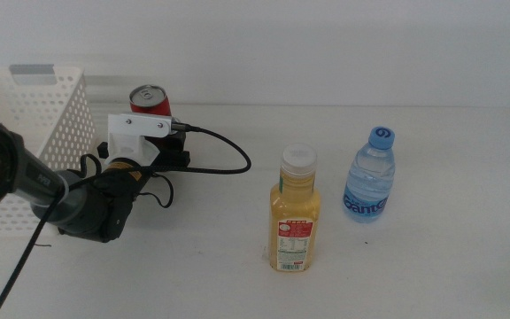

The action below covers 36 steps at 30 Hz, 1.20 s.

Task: Use arms to grab the bottles and put them into the dustbin to the left of the table.

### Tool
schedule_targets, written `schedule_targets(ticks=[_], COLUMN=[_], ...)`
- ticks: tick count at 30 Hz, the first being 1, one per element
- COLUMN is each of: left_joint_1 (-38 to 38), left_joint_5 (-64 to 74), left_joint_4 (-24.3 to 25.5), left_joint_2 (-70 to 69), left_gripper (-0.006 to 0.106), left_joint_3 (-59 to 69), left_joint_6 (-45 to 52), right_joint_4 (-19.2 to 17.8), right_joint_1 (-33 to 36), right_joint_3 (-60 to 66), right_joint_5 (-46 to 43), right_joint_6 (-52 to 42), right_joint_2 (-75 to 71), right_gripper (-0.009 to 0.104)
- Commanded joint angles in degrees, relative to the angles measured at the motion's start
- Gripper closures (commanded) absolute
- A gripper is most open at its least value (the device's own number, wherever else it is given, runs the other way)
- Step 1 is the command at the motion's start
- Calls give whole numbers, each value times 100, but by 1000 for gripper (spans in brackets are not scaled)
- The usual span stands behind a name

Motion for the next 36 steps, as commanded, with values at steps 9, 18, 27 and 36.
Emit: schedule_targets(ticks=[9, 18, 27, 36], left_joint_1=[0, -406, 166, 1725], left_joint_5=[2022, 6165, 9020, 11250], left_joint_4=[1109, 3121, 28, -549], left_joint_2=[-1509, -4497, -5092, -4295], left_gripper=[97, 102, 102, 102], left_joint_3=[457, 469, -905, -2702], left_joint_6=[-1015, -3280, 320, 1940], right_joint_4=[-76, -76, -76, -76], right_joint_1=[-43, -43, -43, -43], right_joint_3=[17, 17, 17, 17], right_joint_5=[-9, -9, -9, -9], right_joint_6=[-38, -38, -38, -38], right_joint_2=[-23, -23, -23, -23], right_gripper=[8, 8, 8, 8])
